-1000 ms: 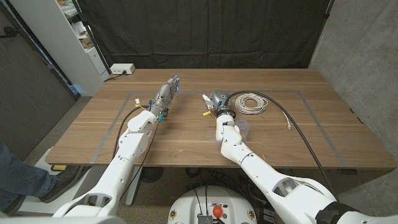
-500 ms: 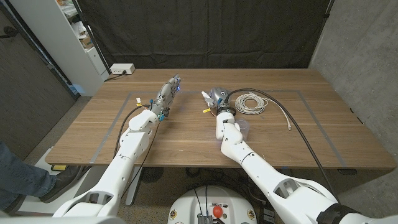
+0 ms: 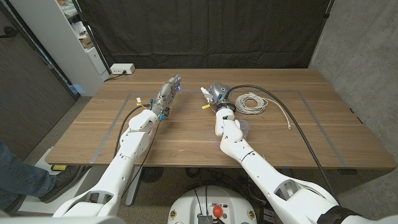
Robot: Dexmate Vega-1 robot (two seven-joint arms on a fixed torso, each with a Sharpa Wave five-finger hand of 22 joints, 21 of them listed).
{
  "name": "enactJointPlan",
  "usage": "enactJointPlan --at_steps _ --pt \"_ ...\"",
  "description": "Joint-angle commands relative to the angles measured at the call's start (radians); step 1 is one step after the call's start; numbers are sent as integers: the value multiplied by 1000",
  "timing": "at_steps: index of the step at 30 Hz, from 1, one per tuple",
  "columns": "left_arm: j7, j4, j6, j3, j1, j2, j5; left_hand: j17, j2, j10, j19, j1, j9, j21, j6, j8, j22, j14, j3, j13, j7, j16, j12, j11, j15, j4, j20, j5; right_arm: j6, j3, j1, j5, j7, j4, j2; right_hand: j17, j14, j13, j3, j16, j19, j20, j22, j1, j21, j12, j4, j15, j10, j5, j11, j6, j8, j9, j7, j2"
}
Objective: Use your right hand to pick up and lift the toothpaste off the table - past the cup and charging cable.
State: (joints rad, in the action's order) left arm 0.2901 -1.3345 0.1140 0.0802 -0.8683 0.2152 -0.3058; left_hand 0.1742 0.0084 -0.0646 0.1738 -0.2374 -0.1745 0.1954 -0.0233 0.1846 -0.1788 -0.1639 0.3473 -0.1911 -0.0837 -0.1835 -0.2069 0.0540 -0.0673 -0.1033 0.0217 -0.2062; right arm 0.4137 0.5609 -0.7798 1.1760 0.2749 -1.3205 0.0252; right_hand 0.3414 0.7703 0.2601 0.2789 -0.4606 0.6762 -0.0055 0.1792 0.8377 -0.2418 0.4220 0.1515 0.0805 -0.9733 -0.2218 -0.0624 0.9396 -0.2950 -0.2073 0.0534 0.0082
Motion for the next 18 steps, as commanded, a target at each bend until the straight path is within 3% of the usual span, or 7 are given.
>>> enactJointPlan --at_steps 1,18 --pt "3 -13 1 -5 -5 4 -4 6 11 9 45 -3 -4 5 -3 4 -3 3 4 1 -2 -5 -7 1 0 -8 4 6 6 -6 -21 23 -36 -80 1 6 11 0 -3 1 11 1 5 10 -1 7 -9 4 -4 2 4 10 5 -4 5 4" --pt "0 -37 -8 -1 -16 9 -6 5 13 7 45 -4 -4 5 -5 4 -3 2 5 0 -1 -4 -5 3 0 -9 4 6 12 -15 -42 43 -69 -145 11 12 19 -2 -8 4 11 5 6 17 1 11 -9 -2 -5 4 9 19 13 -6 0 6"
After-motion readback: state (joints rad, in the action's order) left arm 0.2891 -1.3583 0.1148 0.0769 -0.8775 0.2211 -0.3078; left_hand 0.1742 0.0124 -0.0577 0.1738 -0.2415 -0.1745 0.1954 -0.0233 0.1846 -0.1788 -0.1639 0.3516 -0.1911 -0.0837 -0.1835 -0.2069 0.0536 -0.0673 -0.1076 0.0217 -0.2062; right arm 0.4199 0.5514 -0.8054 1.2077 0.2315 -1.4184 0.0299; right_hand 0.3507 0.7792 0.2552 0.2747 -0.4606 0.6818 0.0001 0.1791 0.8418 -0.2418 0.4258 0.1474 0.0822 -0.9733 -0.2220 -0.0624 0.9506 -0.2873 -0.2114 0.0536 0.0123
